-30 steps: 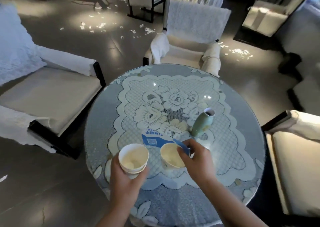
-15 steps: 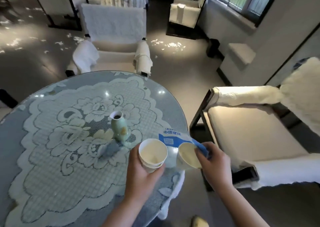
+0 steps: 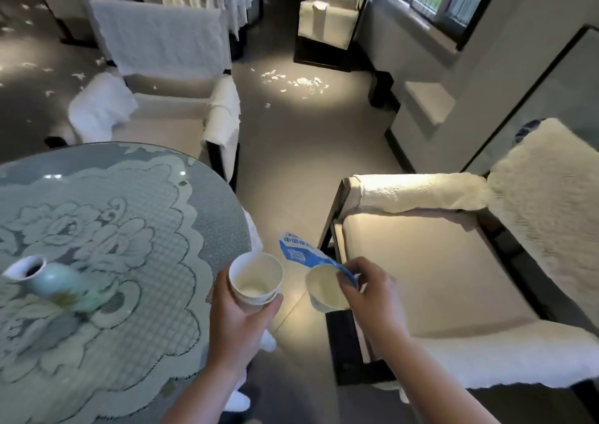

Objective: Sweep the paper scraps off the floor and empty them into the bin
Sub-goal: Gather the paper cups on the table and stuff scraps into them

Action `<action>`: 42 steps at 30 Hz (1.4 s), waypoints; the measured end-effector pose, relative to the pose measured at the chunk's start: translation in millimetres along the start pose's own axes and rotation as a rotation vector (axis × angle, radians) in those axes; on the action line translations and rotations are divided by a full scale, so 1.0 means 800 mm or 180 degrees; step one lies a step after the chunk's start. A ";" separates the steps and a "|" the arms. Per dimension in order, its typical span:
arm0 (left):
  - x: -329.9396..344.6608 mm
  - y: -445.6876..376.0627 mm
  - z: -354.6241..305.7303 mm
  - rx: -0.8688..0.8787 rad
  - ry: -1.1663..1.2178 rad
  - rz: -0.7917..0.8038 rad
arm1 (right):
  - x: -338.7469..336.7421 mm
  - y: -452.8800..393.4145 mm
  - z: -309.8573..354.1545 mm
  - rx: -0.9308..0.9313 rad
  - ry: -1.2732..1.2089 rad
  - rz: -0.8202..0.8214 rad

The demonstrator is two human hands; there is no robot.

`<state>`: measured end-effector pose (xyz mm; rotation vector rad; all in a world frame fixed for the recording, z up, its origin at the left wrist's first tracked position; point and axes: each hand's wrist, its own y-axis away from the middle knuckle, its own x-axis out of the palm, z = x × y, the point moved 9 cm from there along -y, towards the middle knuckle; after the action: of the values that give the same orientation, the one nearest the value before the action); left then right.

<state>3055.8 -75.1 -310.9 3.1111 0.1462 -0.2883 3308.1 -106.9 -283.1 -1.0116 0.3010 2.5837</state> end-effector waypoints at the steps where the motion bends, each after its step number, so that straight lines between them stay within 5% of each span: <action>1: 0.003 -0.010 -0.002 0.0010 -0.0037 -0.0020 | 0.001 -0.013 -0.002 -0.0009 -0.0019 0.0003; 24: 0.181 -0.317 -0.006 -0.0136 -0.0174 0.0083 | -0.018 -0.379 -0.005 -0.0100 0.0419 -0.0057; 32: 0.275 -0.463 -0.053 0.0327 -0.0809 -0.0153 | -0.033 -0.553 -0.008 -0.0069 0.0448 0.0082; 42: 0.351 -0.603 -0.021 -0.0141 -0.0568 0.0049 | -0.057 -0.686 -0.008 0.0145 0.0383 -0.0077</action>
<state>3287.9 431.4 -348.4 3.0216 0.1242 -0.5513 3559.4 383.2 -294.6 -1.1494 0.3742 2.4877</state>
